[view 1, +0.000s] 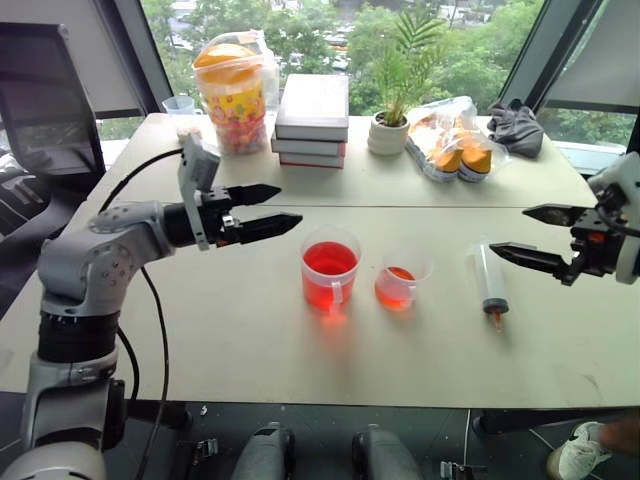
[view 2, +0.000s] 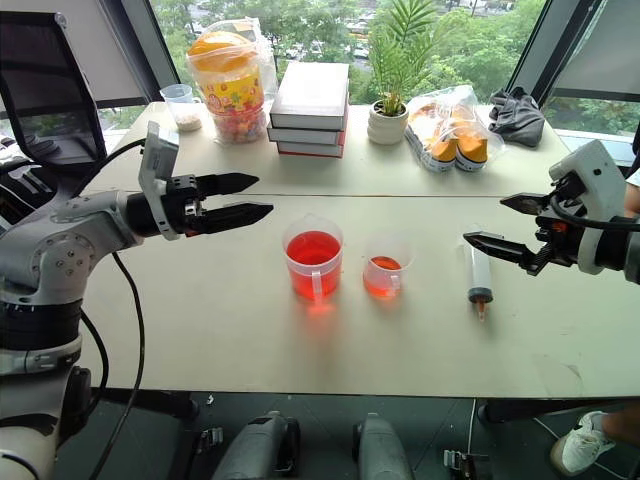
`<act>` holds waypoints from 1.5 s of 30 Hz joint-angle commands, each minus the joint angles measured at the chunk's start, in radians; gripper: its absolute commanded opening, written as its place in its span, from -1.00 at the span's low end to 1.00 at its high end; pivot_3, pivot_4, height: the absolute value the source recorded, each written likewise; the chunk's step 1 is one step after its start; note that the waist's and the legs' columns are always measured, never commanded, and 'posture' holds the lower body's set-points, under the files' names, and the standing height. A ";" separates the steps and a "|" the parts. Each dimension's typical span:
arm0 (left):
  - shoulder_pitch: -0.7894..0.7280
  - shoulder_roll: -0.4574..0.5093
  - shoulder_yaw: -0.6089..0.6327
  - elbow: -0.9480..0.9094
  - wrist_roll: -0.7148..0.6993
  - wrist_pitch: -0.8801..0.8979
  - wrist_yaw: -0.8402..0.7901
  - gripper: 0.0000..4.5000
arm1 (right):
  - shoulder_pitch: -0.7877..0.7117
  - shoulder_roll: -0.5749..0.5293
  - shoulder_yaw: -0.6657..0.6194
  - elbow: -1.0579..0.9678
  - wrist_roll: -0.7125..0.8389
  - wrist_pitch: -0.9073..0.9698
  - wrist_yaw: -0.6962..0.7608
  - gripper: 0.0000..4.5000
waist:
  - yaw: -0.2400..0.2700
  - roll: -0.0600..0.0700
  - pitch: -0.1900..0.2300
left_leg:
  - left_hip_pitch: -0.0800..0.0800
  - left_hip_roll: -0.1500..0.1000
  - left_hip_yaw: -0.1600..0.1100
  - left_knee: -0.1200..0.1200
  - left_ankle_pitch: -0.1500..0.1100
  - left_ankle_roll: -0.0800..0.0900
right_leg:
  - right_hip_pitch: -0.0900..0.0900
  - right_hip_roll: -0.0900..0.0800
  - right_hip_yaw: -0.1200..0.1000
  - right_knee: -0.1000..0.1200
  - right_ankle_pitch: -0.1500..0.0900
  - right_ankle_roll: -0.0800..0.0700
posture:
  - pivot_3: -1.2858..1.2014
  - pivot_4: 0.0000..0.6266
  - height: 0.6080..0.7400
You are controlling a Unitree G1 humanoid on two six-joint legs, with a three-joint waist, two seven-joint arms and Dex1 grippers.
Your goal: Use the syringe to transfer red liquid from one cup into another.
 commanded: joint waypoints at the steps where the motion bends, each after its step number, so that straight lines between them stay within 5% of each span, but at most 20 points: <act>1: -0.026 -0.007 -0.003 -0.002 0.010 -0.038 -0.014 1.00 | 0.006 -0.013 -0.063 -0.036 0.008 0.005 -0.006 0.99 | 0.000 0.000 0.000 | 0.000 0.000 0.000 0.000 0.000 0.000 | 0.000 0.000 0.000 0.000 0.000 0.000 | 0.03 -0.52 1.00; 20: -0.042 -0.027 -0.019 0.030 0.028 -0.068 -0.039 1.00 | 0.074 -0.042 -0.094 -0.065 0.002 0.062 0.007 0.99 | 0.001 0.000 0.000 | 0.000 0.000 0.000 0.001 0.000 0.000 | 0.000 0.000 0.000 0.000 0.000 0.000 | 0.03 -0.52 1.00; 29: -0.070 -0.018 -0.039 0.057 0.048 -0.067 -0.064 1.00 | -0.001 -0.075 0.008 -0.008 -0.009 0.117 -0.035 0.99 | 0.000 0.000 0.000 | 0.000 0.000 0.000 0.001 0.000 0.000 | 0.000 0.000 0.000 0.000 0.000 0.000 | 0.03 -0.52 1.00; 34: -0.070 -0.014 -0.055 0.057 0.049 -0.057 -0.083 1.00 | -0.241 -0.046 0.184 0.117 -0.025 0.279 -0.141 0.99 | -0.005 0.000 0.000 | 0.000 0.000 0.000 0.001 0.000 0.000 | 0.000 0.000 0.000 0.000 0.000 0.000 | 0.03 -0.52 1.00; 41: -0.080 -0.016 -0.067 0.067 0.060 -0.060 -0.096 1.00 | -0.657 0.132 0.421 0.486 -0.127 0.573 -0.289 0.99 | -0.004 0.000 0.000 | 0.000 0.000 0.001 0.000 0.000 0.000 | -0.002 0.000 0.002 0.000 0.000 -0.001 | 0.03 -0.52 1.00; 45: -0.077 -0.011 -0.054 0.056 0.055 -0.055 -0.096 1.00 | -0.750 0.173 0.514 0.606 -0.169 0.641 -0.315 0.99 | 0.004 0.000 0.000 | -0.003 0.000 0.001 -0.001 0.000 0.000 | -0.004 -0.001 0.002 -0.001 0.000 -0.001 | 0.03 -0.52 1.00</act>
